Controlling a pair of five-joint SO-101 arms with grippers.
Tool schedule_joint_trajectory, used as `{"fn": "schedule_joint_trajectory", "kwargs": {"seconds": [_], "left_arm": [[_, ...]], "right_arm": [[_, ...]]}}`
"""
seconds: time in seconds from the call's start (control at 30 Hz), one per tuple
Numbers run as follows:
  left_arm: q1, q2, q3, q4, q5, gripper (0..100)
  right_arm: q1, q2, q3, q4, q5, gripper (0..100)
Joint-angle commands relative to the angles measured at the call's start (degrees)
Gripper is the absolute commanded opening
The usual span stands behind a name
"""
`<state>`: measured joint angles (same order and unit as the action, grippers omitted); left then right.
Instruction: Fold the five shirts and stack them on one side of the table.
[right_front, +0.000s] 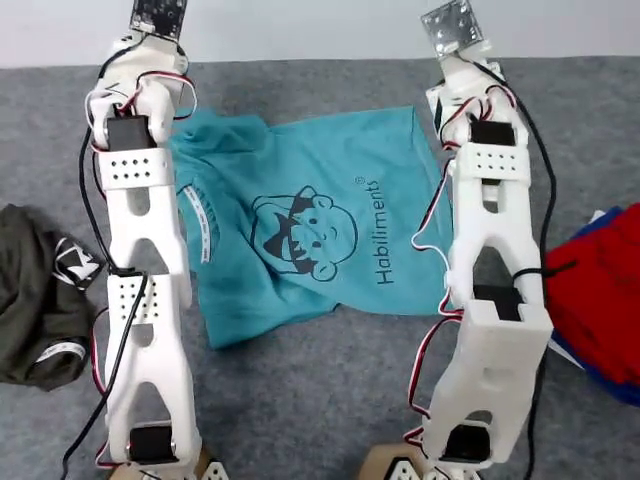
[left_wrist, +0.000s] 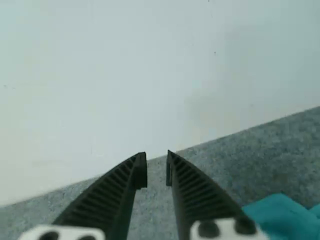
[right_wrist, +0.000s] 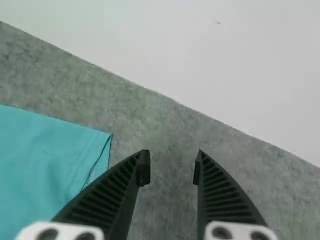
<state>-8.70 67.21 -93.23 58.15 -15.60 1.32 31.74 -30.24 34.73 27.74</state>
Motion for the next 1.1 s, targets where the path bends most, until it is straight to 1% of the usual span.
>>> {"fn": "schedule_joint_trajectory", "kwargs": {"seconds": [0.0,0.07,0.13,0.43,0.63,0.8,0.87,0.97,1.07], "left_arm": [[-0.1,-8.0,-2.9,0.3,-0.7,8],[0.0,-10.5,-2.9,1.1,-0.7,8],[0.5,-13.0,-2.9,4.6,-0.7,8],[2.6,-21.6,-2.9,30.3,-0.7,8],[4.3,-25.1,-2.9,42.5,-0.6,8],[3.3,-28.0,-1.5,42.5,2.2,8],[3.5,-29.8,1.0,42.5,2.3,8],[3.5,-34.5,7.7,42.5,2.3,8],[3.5,-40.6,17.9,42.5,2.3,8]], "right_arm": [[0.5,-1.7,-6.6,6.0,0.4,15.7],[0.1,-1.7,-9.3,11.7,0.4,15.7],[-0.1,-1.7,-12.8,18.4,0.4,15.6],[-2.0,-1.6,-25.6,43.1,0.5,15.6],[-3.4,-1.6,-30.9,57.5,0.7,15.6],[-4.5,-1.6,-31.7,67.3,0.7,15.6],[-4.5,-1.6,-31.3,68.1,0.4,15.6],[-4.2,-2.2,-31.2,68.3,0.4,15.5],[-4.7,-5.4,-27.1,68.3,0.4,15.5]]}}
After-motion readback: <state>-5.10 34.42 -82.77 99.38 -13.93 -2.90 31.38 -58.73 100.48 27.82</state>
